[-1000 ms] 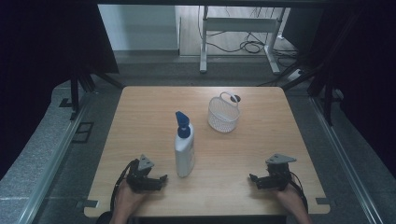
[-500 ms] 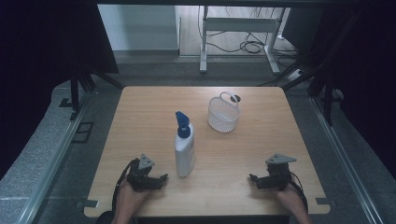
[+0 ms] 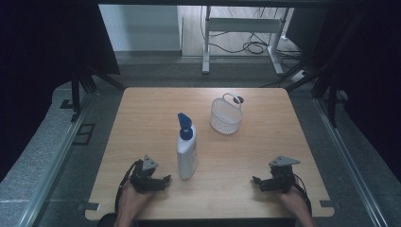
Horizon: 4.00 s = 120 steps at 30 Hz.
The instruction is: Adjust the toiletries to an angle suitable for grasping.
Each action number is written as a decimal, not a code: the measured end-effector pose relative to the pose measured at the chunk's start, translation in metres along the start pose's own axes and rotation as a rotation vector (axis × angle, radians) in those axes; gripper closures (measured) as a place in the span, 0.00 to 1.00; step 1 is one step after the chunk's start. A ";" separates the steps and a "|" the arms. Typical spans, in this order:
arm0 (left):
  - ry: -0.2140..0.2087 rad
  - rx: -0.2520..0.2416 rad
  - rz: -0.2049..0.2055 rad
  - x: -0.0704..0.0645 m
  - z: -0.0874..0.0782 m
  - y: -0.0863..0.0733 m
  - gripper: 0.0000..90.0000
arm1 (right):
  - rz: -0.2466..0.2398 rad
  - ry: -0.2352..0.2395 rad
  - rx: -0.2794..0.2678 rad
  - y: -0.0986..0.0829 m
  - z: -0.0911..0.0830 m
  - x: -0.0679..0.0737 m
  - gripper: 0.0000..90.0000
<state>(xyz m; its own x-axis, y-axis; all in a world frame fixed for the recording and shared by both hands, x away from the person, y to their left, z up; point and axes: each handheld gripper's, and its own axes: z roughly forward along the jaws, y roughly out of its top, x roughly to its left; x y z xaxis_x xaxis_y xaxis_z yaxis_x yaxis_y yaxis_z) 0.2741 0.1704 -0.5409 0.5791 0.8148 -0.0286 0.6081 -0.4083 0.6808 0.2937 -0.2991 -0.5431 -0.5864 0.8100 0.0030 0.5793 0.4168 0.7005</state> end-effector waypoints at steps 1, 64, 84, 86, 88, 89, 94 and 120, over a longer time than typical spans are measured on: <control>-0.003 -0.005 0.002 -0.001 0.000 0.001 0.19 | 0.000 0.000 0.000 0.000 0.000 0.000 0.00; -0.112 -0.147 0.019 -0.004 0.018 0.061 0.99 | -0.001 0.000 0.002 0.001 0.001 0.001 0.00; -0.168 -0.166 0.026 -0.019 0.021 0.067 0.99 | -0.004 0.000 0.001 0.002 0.002 0.001 0.00; -0.175 -0.165 0.033 -0.021 0.021 0.068 0.99 | -0.003 0.001 0.001 0.002 0.002 0.001 0.00; -0.180 -0.167 0.034 -0.023 0.022 0.068 0.99 | -0.003 0.001 0.001 0.002 0.002 0.001 0.00; -0.183 -0.167 0.033 -0.024 0.022 0.069 0.99 | -0.004 0.001 0.001 0.002 0.002 0.001 0.00; -0.198 -0.165 0.049 -0.031 0.023 0.071 0.99 | -0.003 0.001 0.002 0.002 0.002 0.001 0.00; -0.241 -0.111 0.093 -0.046 0.011 0.063 0.99 | -0.003 0.002 0.001 0.002 0.002 0.000 0.00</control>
<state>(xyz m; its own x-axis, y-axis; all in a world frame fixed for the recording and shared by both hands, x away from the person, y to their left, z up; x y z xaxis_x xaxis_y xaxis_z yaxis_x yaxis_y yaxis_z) 0.2919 0.1027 -0.5046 0.7501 0.6492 -0.1261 0.4909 -0.4188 0.7640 0.2954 -0.2972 -0.5432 -0.5897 0.8076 0.0022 0.5779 0.4200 0.6998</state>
